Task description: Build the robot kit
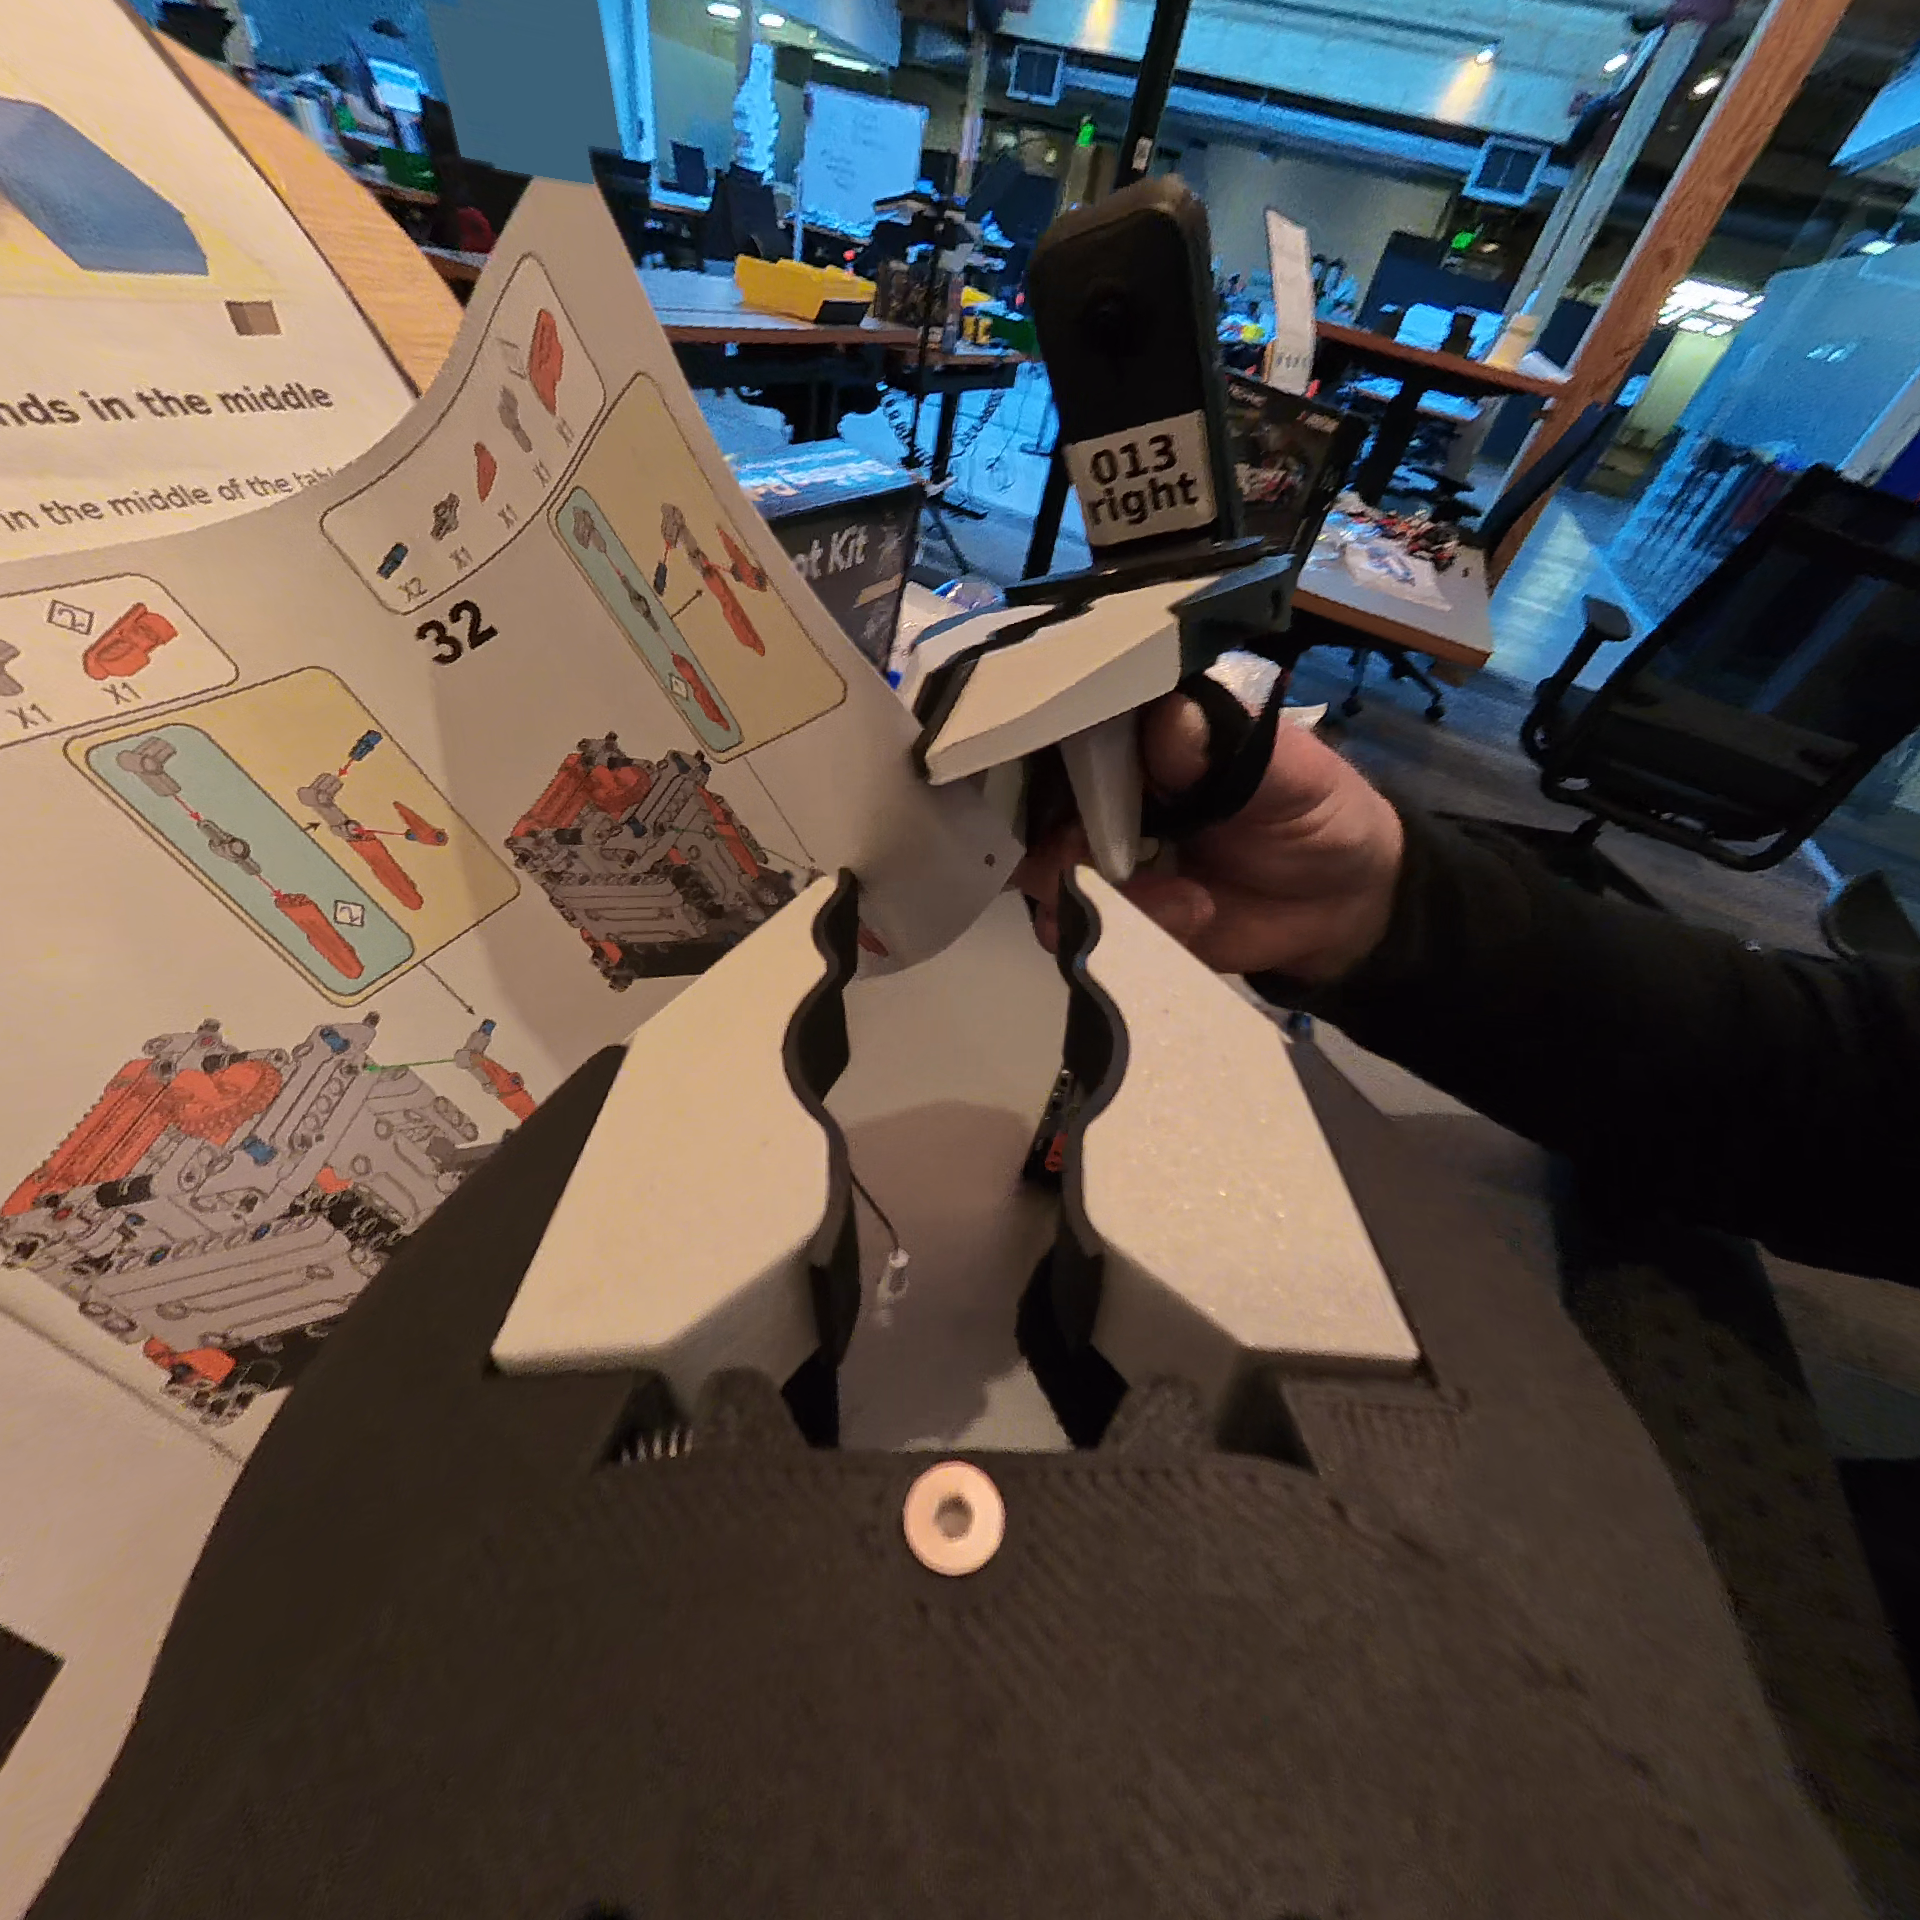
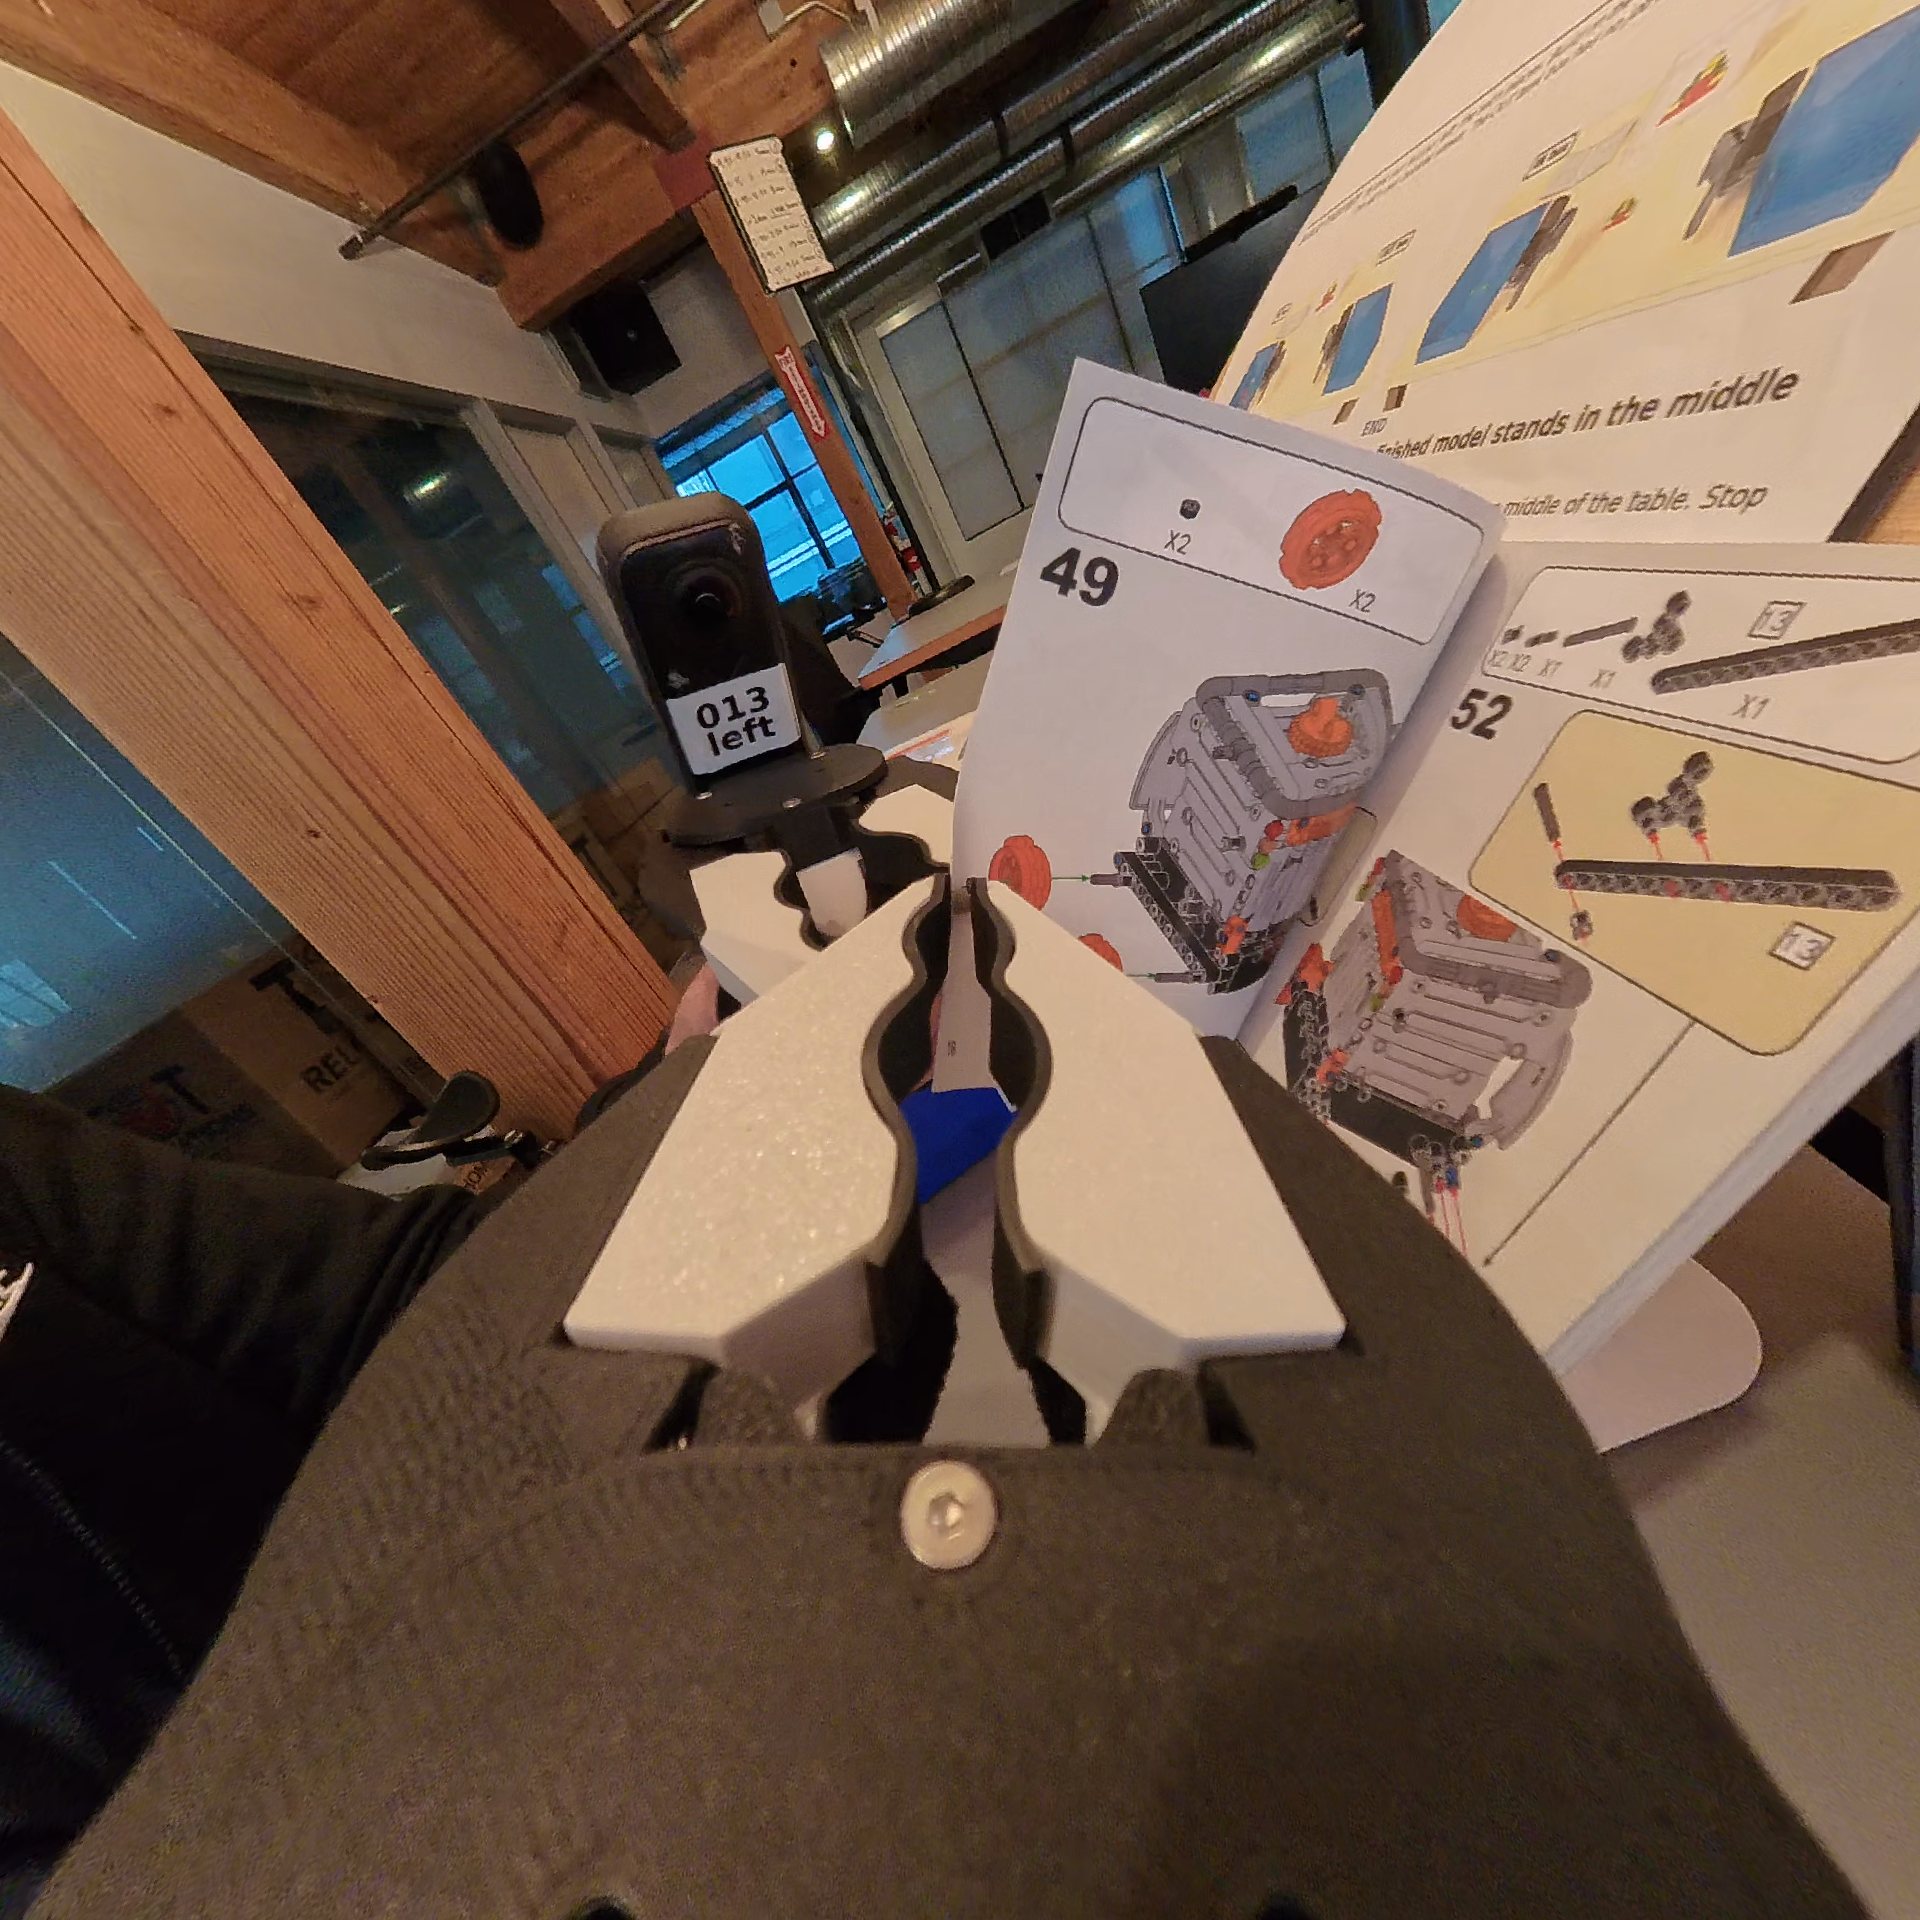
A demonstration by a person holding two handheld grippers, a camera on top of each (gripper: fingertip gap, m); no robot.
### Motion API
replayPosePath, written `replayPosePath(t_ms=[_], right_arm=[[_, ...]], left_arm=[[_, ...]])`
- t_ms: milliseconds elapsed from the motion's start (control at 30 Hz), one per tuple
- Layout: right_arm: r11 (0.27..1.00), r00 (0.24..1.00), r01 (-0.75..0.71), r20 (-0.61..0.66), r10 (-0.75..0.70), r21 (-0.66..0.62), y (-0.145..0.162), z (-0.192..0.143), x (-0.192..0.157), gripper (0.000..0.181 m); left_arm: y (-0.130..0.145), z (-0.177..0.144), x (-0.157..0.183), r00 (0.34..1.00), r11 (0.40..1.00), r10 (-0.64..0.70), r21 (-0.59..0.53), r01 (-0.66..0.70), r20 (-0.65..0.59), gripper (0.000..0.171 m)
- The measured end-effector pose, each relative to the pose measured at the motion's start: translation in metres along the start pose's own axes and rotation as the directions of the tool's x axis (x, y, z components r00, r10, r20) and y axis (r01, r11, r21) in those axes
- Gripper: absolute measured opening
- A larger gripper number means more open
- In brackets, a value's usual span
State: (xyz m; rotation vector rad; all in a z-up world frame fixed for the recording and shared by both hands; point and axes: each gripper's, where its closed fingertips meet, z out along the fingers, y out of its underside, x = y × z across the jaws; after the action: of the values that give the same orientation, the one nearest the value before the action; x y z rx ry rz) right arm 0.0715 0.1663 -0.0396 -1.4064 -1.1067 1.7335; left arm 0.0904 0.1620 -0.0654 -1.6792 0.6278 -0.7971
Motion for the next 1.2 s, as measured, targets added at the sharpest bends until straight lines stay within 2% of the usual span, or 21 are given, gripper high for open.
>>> replayPosePath(t_ms=[200,467,633,967,1033,1100,1200], right_arm=[[1.0,1.0,0.016,-0.011,-0.016,-0.005,0.001,0.002,-0.004,0.008],[0.999,0.999,0.042,-0.03,-0.042,-0.021,0.005,-0.001,-0.006,0.015],[0.993,0.991,0.101,-0.087,-0.105,-0.057,0.008,-0.004,-0.001,0.017],[0.99,0.991,0.105,-0.071,-0.111,-0.092,0.015,-0.009,-0.005,0.012],[0.989,0.99,0.109,-0.076,-0.117,-0.1,0.016,-0.01,-0.007,0.014],[0.989,0.992,0.105,-0.063,-0.111,-0.103,0.015,-0.01,-0.01,0.026],[0.985,0.987,0.123,-0.085,-0.134,-0.123,0.016,-0.012,-0.009,0.016]], left_arm=[[0.007,0.01,-0.005,0.992,0.996,0.078,-0.054,-0.072,0.102,0.037],[0.006,0.011,-0.001,0.999,0.999,0.038,-0.005,-0.038,0.029,0.027],[0.002,0.007,-0.001,1.0,0.999,0.012,0.03,-0.012,-0.006,0.022],[0.004,0.01,0.005,0.999,1.0,0.026,0.015,-0.025,-0.034,0.026],[0.004,0.01,0.006,0.999,0.999,0.033,0.01,-0.033,-0.033,0.026],[0.005,0.01,0.006,0.999,0.999,0.045,0.0,-0.045,-0.02,0.026],[0.005,0.011,0.007,0.999,0.999,0.05,-0.003,-0.05,-0.021,0.026]])
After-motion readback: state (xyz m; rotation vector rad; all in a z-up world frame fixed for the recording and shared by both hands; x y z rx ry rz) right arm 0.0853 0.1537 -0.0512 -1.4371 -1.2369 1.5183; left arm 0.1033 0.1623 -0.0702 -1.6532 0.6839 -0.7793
